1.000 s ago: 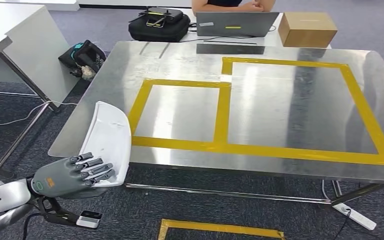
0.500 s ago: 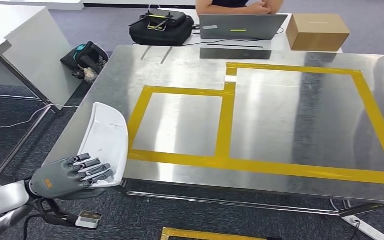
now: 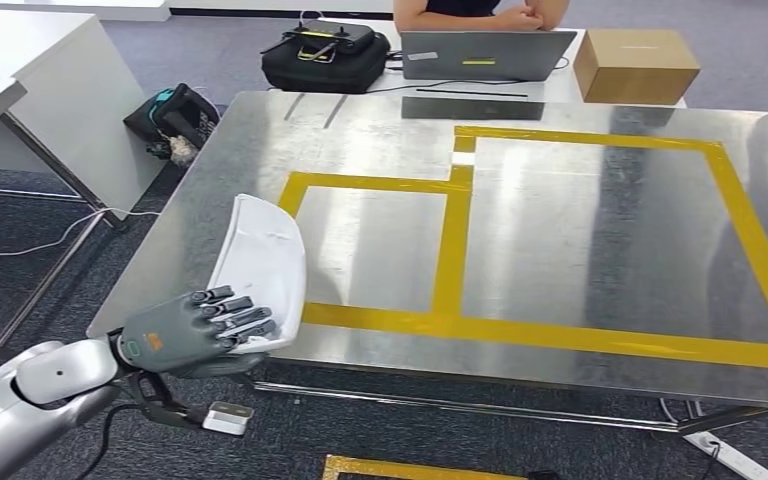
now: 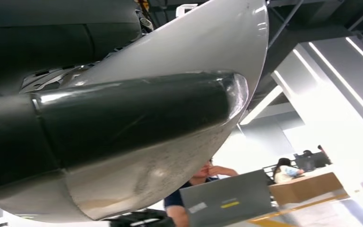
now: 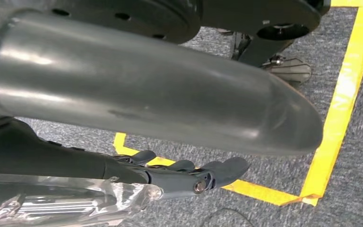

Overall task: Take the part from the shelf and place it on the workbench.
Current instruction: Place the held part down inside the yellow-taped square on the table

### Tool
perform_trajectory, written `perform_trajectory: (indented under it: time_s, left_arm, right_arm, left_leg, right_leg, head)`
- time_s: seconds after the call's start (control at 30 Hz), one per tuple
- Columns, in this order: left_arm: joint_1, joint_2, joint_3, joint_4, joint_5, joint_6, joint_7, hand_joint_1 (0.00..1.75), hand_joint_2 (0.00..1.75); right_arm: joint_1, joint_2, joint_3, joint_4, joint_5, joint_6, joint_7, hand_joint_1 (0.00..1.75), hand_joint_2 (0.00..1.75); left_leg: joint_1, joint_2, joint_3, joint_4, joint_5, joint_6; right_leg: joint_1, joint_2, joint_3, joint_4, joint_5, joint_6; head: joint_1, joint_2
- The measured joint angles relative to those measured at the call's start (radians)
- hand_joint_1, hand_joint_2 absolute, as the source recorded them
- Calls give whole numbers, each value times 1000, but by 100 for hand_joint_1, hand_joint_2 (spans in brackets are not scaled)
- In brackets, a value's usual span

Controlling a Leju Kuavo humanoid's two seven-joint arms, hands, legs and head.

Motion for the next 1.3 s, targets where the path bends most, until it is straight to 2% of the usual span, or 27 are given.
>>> perform_trajectory:
  time_s: [0.2, 0.43, 0.67, 0.97, 1.3]
  left_arm:
    - [-93, -83, -103, 79, 15, -32, 36, 175, 0]
    - [-148, -128, -153, 125, 25, -71, 54, 175, 0]
    - [-246, -224, -196, 219, 35, -160, 102, 175, 0]
    - [-335, -310, -212, 353, 73, -237, 170, 175, 0]
    - [-362, -364, -192, 470, 77, -258, 230, 175, 0]
  right_arm:
    - [1, 4, 9, 0, 4, 3, 9, 0, 0]
    - [3, 4, 18, 0, 7, 5, 15, 0, 0]
    - [3, 8, 26, 0, 7, 9, 12, 0, 0]
    - [7, 9, 30, 2, -4, 16, 16, 0, 0]
    - [11, 9, 29, 2, -23, 18, 21, 0, 0]
  left_leg:
    - [-1, 0, 0, 0, 1, 2]
    - [-1, 0, -1, 0, 1, 2]
    - [-2, 0, -1, -12, 10, 8]
    - [-1, 0, -2, -16, 10, 9]
    - [-2, 0, -2, -15, 10, 8]
  right_leg:
    - [-2, 1, 2, -6, 4, 4]
    - [-2, 1, 2, -8, 4, 4]
    - [-3, 1, 2, -21, 12, 6]
    - [-1, 2, -1, -22, 11, 5]
    - [-3, 1, 1, -22, 13, 5]
  head:
    - [0, 0]
    - [0, 0]
    - [0, 0]
    - [0, 0]
    - [0, 0]
